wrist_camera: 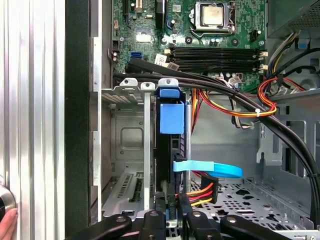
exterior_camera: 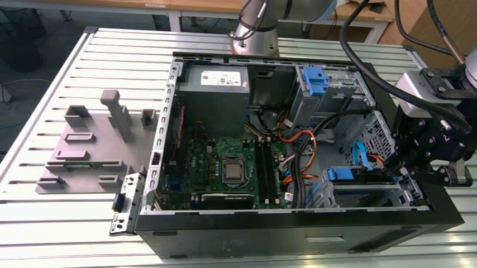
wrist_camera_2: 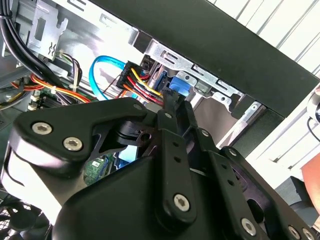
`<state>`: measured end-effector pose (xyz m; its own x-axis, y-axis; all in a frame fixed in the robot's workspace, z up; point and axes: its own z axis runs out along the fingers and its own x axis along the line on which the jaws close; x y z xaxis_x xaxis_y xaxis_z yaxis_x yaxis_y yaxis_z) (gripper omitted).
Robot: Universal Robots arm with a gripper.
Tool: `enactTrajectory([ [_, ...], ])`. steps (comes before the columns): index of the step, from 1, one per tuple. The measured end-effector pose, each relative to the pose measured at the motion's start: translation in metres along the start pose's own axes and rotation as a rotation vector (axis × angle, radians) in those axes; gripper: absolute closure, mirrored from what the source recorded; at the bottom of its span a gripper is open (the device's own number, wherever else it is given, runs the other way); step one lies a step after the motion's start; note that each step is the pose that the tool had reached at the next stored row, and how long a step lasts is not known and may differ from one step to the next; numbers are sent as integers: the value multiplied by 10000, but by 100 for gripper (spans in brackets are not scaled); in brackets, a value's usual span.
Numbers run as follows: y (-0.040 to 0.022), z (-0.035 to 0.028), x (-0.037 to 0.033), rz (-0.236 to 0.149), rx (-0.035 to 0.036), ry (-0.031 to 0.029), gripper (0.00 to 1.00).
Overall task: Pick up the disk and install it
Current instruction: 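Insert the second disk wire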
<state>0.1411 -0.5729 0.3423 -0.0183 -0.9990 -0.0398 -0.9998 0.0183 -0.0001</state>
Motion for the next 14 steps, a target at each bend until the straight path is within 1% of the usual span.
enactTrajectory([
  [4,0,10,0,0,0,-3,76],
  [14,51,38,-5,-1,13,1,76],
])
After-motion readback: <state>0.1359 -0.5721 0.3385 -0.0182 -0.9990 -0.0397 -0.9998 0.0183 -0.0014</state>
